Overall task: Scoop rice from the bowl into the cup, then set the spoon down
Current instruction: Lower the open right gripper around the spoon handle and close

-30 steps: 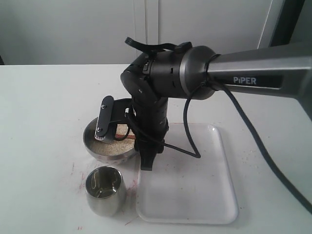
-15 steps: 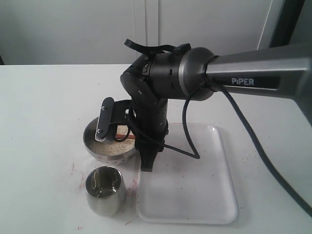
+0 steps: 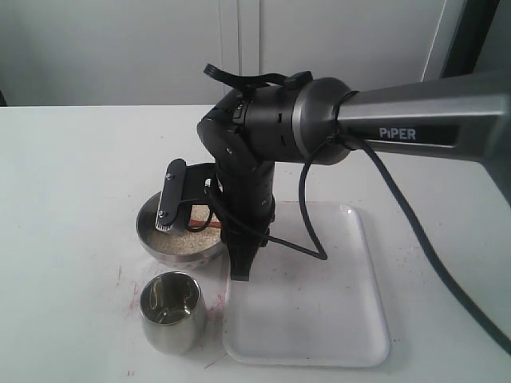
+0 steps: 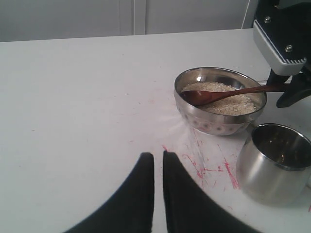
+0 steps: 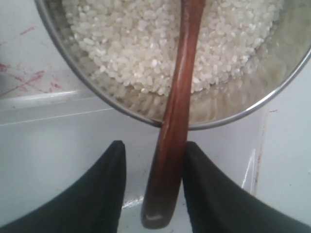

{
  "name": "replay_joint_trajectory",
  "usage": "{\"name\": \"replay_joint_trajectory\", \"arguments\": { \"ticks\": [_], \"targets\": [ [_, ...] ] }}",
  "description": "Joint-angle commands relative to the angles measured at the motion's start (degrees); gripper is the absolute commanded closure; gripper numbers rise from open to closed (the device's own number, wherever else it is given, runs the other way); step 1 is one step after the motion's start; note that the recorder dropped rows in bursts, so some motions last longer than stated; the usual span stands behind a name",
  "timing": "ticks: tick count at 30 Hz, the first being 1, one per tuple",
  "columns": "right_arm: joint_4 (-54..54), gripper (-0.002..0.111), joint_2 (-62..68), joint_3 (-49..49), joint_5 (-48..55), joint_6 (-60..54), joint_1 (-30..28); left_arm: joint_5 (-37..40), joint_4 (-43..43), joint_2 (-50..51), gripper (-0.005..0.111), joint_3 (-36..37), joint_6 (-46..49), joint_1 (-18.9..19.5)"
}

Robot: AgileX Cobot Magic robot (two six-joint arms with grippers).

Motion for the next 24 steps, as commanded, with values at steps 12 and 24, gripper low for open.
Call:
{"name": "replay_joint_trajectory", "arguments": {
  "ticks": [12,24],
  "targets": [
    [0.3,0.078,0.0,0.1,-1.6,0.0,-0.3,-0.2,-0.6,0.0,0.092,-0.4,-0.3,-0.1],
    [0.2,0.080,0.0,0.1,-1.6,0.0,-0.3,-0.2,-0.6,0.0,0.092,-0.4,-0.3,-0.1]
  ]
}}
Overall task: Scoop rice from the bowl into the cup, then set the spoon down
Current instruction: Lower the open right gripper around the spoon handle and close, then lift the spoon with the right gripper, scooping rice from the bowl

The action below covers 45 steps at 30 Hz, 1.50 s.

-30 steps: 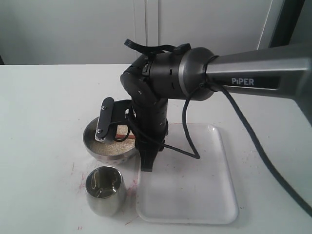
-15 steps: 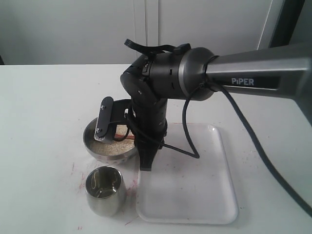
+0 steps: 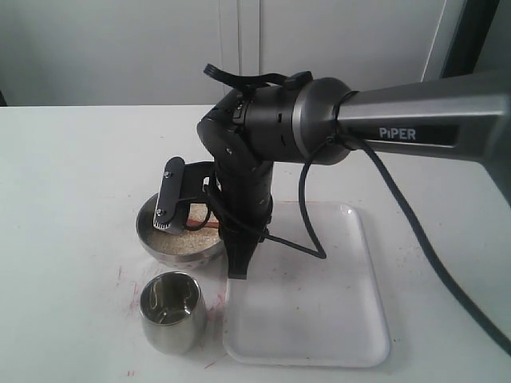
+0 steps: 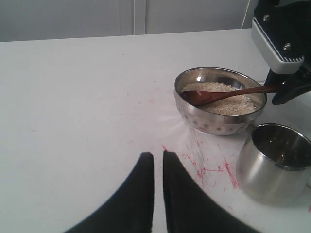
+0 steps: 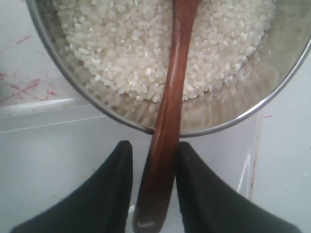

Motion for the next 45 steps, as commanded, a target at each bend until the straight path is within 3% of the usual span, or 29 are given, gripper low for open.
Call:
{"name": "replay_joint_trajectory", "arguments": {
  "ticks": [1,14,25,29,37,45],
  "targets": [
    [0.2,0.082,0.0,0.1,-0.4,0.0,-0.3,-0.2,-0.6,0.0,0.092,-0.4,-0.3,-0.1],
    [-2.3,0.108,-0.1,0.1,0.1,3.0,-0.3,-0.2,-0.6,0.0,0.092,-0.4,-0.3,-0.1],
    [-0.5,0.108,-13.6,0.1,15.0,15.4,1.1,-0.2,-0.6,0.0,0.092,-0.4,-0.3,-0.1],
    [2.1,0.108,-21.4,0.1,19.9,20.6,6.5,-0.2,-0.6,0.0,0.092,-0.4,-0.3,-0.1],
    [-19.4,0.108,-24.4,5.3,19.9,29.9,19.6,-0.2,-0.6,0.0,0.092,-0.4,-0.3,-0.1],
    [-43.1,0.108,-20.5,15.7,19.9,40.1,20.8,-0.2,-0.6,0.0,0.092,-0.4,-0.3,-0.1]
  ]
}}
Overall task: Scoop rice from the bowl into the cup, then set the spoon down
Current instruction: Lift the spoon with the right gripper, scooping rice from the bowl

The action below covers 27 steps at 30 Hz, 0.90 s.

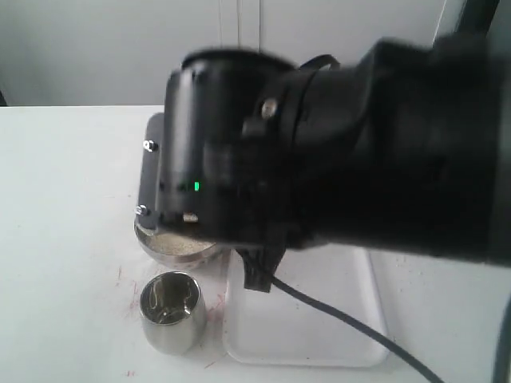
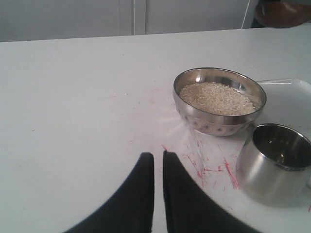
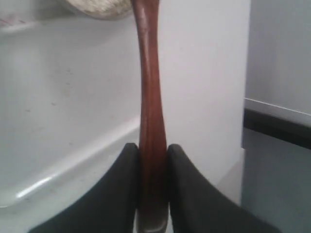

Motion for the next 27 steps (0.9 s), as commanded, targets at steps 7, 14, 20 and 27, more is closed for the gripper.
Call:
{"name": "replay_joint_trajectory", "arguments": {
  "ticks": [7,14,20,27],
  "targets": [
    [-26.7,0.108,9.1,8.1,0.2,5.5,0.1,-0.2,-0.6,0.0,0.092,-0.4,-0.3,-0.1],
    [-37.5,0.108,15.5,8.0,-2.3,5.9,-1.8,-0.2,-0.6,0.0,0.092,-0.4,-0.3,-0.1],
    [-38.8,0.108,17.7,7.9,-4.0,5.9,-5.6,-0.2,-0.6,0.0,0.092,-0.4,-0.3,-0.1],
    [-39.7,0.108,17.7,7.9,-7.4,5.9,-6.7,-0.2,-0.6,0.0,0.092,-0.4,-0.3,-0.1]
  ]
}}
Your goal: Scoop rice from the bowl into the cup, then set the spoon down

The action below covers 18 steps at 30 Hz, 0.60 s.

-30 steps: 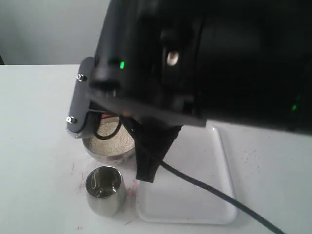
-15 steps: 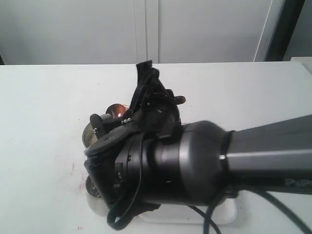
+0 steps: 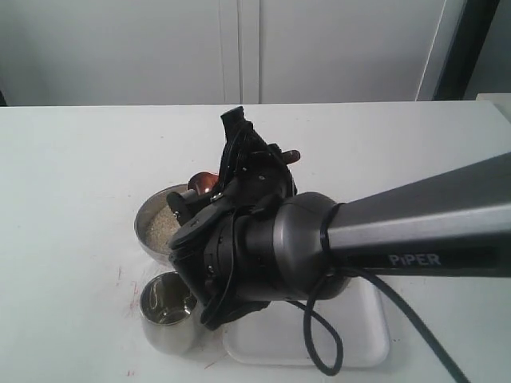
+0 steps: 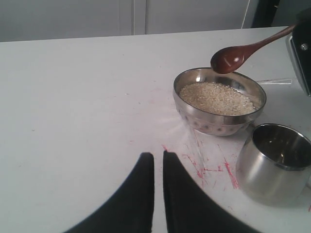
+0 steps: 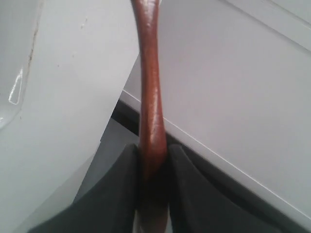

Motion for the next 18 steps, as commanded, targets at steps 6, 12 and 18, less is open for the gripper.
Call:
{"name": "replay_joint_trajectory", "arguments": {
  "ticks": [6,12,18],
  "targets": [
    [-1.0,0.108,0.3,-0.2,-4.8,0.4,-0.7,-0.2,-0.6,0.0,0.092,-0.4,-0.3,-0.1],
    [3.2,0.108,3.3,-6.3,-4.3,0.6,-2.3,-0.2,-0.6,0.0,0.092,-0.4,-0.3,-0.1],
    [4.4,0.108,4.9,-7.1,-4.2,-0.7,-2.3,-0.2,-0.6,0.0,0.092,-0.4,-0.3,-0.1]
  ]
}}
